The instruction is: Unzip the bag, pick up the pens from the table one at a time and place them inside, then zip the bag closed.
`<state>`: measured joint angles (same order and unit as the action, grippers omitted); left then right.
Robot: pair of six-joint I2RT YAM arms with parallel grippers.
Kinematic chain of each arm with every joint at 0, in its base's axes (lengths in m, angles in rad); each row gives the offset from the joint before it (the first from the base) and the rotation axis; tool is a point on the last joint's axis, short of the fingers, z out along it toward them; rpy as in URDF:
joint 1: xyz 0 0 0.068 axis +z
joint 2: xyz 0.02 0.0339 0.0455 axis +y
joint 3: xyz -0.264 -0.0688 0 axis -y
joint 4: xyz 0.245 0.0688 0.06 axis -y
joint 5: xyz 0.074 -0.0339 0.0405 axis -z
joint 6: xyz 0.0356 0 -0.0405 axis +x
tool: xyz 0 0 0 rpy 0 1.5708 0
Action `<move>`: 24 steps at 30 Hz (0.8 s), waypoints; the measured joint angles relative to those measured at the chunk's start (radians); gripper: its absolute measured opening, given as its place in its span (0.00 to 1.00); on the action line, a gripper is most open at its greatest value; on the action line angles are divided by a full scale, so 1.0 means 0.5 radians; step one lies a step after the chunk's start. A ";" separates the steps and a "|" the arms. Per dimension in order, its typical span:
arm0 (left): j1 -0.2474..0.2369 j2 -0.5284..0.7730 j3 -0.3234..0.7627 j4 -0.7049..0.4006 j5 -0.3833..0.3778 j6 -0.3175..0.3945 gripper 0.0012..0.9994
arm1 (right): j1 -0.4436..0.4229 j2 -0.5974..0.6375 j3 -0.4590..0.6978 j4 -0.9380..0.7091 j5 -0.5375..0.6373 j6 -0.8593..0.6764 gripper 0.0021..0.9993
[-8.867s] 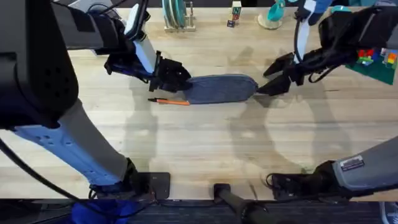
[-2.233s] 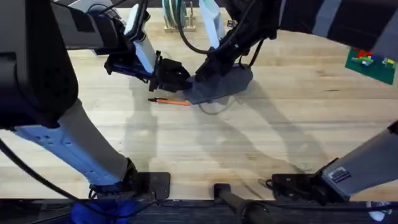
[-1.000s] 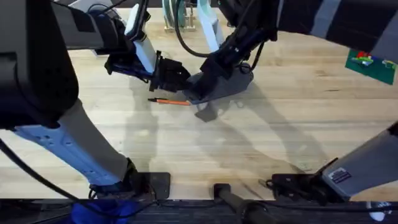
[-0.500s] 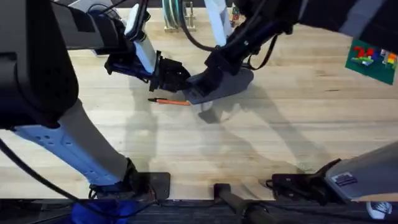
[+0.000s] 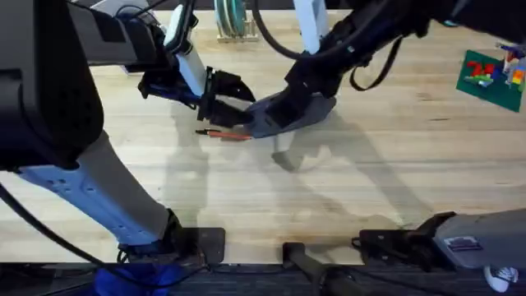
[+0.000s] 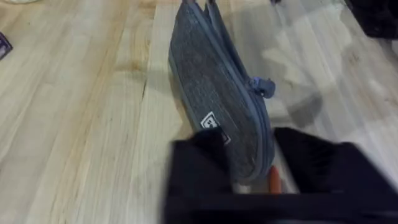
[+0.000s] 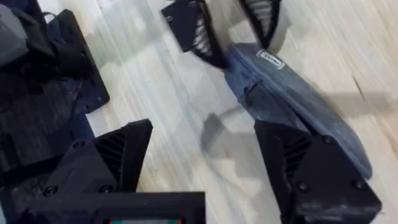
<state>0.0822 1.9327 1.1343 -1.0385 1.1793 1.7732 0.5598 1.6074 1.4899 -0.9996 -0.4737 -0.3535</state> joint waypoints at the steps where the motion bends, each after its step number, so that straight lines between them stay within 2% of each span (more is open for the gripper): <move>1: 0.000 0.000 0.000 0.002 0.000 -0.004 0.59 | 0.000 -0.018 0.000 -0.010 0.015 0.019 1.00; 3: 0.000 0.000 0.000 0.004 0.005 -0.013 0.90 | 0.000 -0.054 0.000 -0.022 0.035 0.050 1.00; 4: 0.000 0.000 0.000 -0.001 0.006 -0.022 0.97 | 0.000 -0.069 0.000 -0.026 0.048 0.069 1.00; 5: 0.000 0.000 0.000 -0.001 0.006 -0.025 0.99 | 0.000 -0.087 0.000 -0.035 0.074 0.093 1.00; 13: 0.010 0.000 0.000 -0.007 0.007 -0.035 0.99 | 0.000 -0.235 0.000 -0.115 0.299 0.266 1.00; 17: 0.065 0.000 0.020 -0.030 0.043 -0.129 0.99 | 0.000 -0.308 0.000 -0.172 0.381 0.299 1.00; 19: 0.173 0.000 0.193 -0.258 0.083 -0.238 1.00 | 0.000 -0.414 0.000 -0.245 0.477 0.321 1.00; 24: 0.200 0.000 0.391 -0.498 0.083 -0.283 1.00 | -0.004 -0.521 0.000 -0.337 0.532 0.327 1.00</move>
<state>0.1822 1.9327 1.3299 -1.2873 1.2210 1.6319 0.5580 1.3469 1.4899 -1.1682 -0.2076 -0.1898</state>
